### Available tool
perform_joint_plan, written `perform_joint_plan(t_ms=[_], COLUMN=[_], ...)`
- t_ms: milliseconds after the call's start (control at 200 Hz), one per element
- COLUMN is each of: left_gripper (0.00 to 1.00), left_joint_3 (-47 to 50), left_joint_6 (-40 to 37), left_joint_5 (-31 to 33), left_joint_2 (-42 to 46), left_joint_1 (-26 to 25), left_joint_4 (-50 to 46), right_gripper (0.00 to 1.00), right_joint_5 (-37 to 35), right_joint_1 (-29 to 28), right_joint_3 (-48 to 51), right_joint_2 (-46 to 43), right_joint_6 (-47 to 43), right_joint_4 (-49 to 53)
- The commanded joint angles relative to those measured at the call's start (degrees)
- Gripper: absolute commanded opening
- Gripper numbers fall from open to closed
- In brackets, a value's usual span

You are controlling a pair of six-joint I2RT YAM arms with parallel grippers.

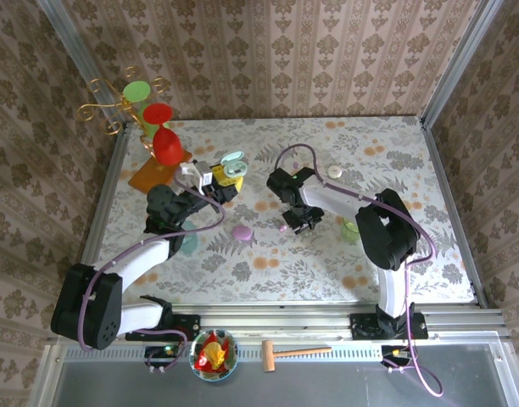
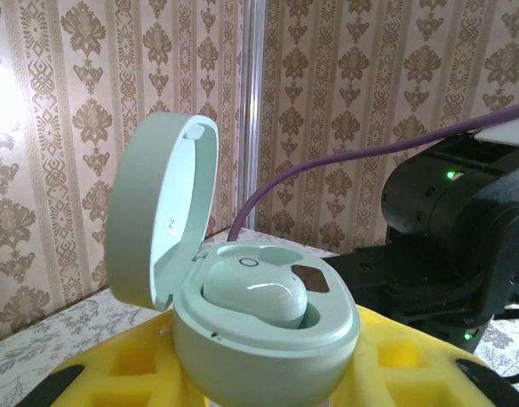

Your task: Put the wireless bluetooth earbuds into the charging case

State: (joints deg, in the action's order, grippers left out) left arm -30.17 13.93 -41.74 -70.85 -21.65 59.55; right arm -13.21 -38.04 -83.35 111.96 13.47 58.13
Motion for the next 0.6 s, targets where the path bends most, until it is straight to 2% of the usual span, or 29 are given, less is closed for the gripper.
perform_joint_plan(t_ms=[0,235,595], left_gripper=[0.30,0.30,0.30], left_joint_3=[0.0,1.0,1.1], left_joint_6=[-1.6,-1.0,-1.1], left_joint_5=[0.6,1.4,1.8], left_joint_2=[2.4,3.8,3.4], left_joint_1=[0.0,1.9,2.1], left_joint_4=[0.8,-0.8,-0.6], right_gripper=[0.35,0.31,0.27], right_joint_5=[-6.0,-8.3,-10.9], right_joint_1=[-1.5,-3.4,-4.9], right_joint_3=[-2.2,-3.8,-4.7], right_joint_2=[2.5,6.1,9.4], right_joint_6=[0.8,2.6,3.3], right_joint_4=[5.3,7.0,7.1])
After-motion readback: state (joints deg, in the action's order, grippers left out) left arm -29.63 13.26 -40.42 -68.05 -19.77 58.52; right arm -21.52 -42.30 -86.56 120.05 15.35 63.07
